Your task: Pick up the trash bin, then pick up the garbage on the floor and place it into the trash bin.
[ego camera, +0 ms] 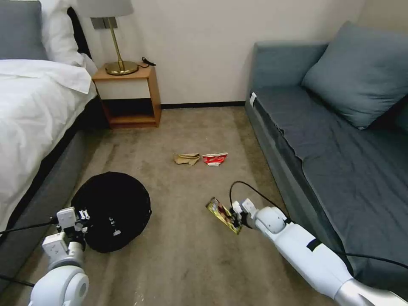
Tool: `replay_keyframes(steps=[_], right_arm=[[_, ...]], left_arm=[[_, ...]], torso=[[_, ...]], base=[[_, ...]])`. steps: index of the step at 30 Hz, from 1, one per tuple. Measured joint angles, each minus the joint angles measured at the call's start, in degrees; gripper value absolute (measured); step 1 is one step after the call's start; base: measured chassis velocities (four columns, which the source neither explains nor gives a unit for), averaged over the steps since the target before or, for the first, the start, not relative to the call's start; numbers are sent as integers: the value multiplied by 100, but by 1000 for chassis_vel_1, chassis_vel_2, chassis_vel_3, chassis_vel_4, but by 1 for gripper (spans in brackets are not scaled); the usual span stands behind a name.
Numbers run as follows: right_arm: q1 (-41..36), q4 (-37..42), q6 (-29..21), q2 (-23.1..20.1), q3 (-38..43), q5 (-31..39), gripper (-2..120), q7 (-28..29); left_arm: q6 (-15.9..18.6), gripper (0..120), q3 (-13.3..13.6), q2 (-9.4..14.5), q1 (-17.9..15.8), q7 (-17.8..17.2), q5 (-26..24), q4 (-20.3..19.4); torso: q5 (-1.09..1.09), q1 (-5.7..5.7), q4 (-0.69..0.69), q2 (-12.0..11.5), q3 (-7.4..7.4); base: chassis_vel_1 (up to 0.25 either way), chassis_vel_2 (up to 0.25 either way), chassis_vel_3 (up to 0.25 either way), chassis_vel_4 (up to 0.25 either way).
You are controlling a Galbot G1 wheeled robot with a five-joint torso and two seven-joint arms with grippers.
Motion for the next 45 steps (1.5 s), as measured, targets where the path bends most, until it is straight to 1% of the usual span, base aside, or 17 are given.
replay_keyframes(steps=[2, 4, 6, 9, 11, 12, 14, 15, 16, 18, 25, 35, 37, 40, 41, 43, 45], right_arm=[[76, 213, 364, 128, -97, 323, 0, 140], [103, 309, 435, 176, -135, 456, 0, 206], [203, 765, 557, 376, -361, 991, 0, 556], [251, 1013, 661, 463, -538, 1308, 0, 757], [307, 1220, 1054, 578, -867, 1804, 0, 1193], [307, 1220, 1054, 578, -867, 1804, 0, 1193], [345, 1428, 1489, 852, -1324, 2348, 0, 1928], [345, 1428, 1489, 852, -1324, 2348, 0, 1928], [352, 1497, 1600, 1030, -1507, 2498, 0, 2214], [352, 1559, 1713, 1274, -1736, 2625, 0, 2463], [382, 1532, 1669, 1704, -2143, 2678, 0, 2690], [382, 1262, 1466, 1817, -2397, 2350, 0, 2765], [372, 1227, 1445, 1835, -2386, 2318, 4, 2771], [351, 1150, 1439, 1835, -2365, 2210, 17, 2794], [351, 1150, 1439, 1835, -2365, 2210, 17, 2794], [340, 1114, 1463, 1815, -2350, 2131, 24, 2807], [333, 1106, 1501, 1786, -2323, 2073, 35, 2824]], left_arm=[[-1, 7, 14, -23, -26, 2, 0, 14], [-1, 7, 18, -31, -35, 1, 2, 18], [-1, 7, 30, -58, -60, 3, 7, 20], [-1, 7, 31, -66, -79, 4, 8, 25], [-3, 7, 32, -78, -87, 9, 4, 25], [-3, 7, 32, -78, -87, 9, 4, 25], [-3, 7, 32, -100, -80, 15, -42, -25], [-3, 7, 32, -100, -80, 15, -42, -25], [-3, 7, 33, -108, -80, 16, -51, -44], [-2, 7, 36, -123, -100, 21, -54, -56], [-3, 7, 42, -164, -112, 32, -60, -113], [-229, 7, 45, -179, -51, 157, -91, -142], [-229, 7, 49, -183, -62, 159, -88, -142], [-229, 7, 54, -187, -91, 161, -81, -133], [-229, 7, 54, -187, -91, 161, -81, -133], [-229, 7, 55, -187, -99, 163, -79, -119], [-229, 7, 55, -186, -110, 167, -75, -91]], torso=[[1, 0, 0, 0, 0], [2, 0, 0, 0, 0], [1, 0, 1, 0, 0], [0, 0, 1, 0, 0], [0, 0, 0, 0, 0], [0, 0, 0, 0, 0], [0, 0, 1, 0, 0], [0, 0, 1, 0, 0], [0, 0, 1, 0, 0], [0, 0, 2, 0, 0], [0, 0, 1, 0, 0], [1, 0, 0, 0, 0], [1, 0, 0, 0, 0], [1, 0, 0, 0, 0], [1, 0, 0, 0, 0], [1, 0, 0, 0, 0], [1, 0, 0, 0, 0]], base=[[0, 0, 0, 0], [0, 0, 0, 0], [0, 0, 0, 0], [0, 0, 0, 0], [0, 0, 0, 0], [0, 0, 0, 0], [0, 0, 0, 0], [0, 0, 0, 0], [0, 0, 0, 0], [0, 0, 0, 0], [0, 0, 0, 0], [0, 0, 0, 0], [0, 0, 0, 0], [0, 0, 0, 0], [0, 0, 0, 0], [0, 0, 0, 0], [0, 0, 0, 0]])
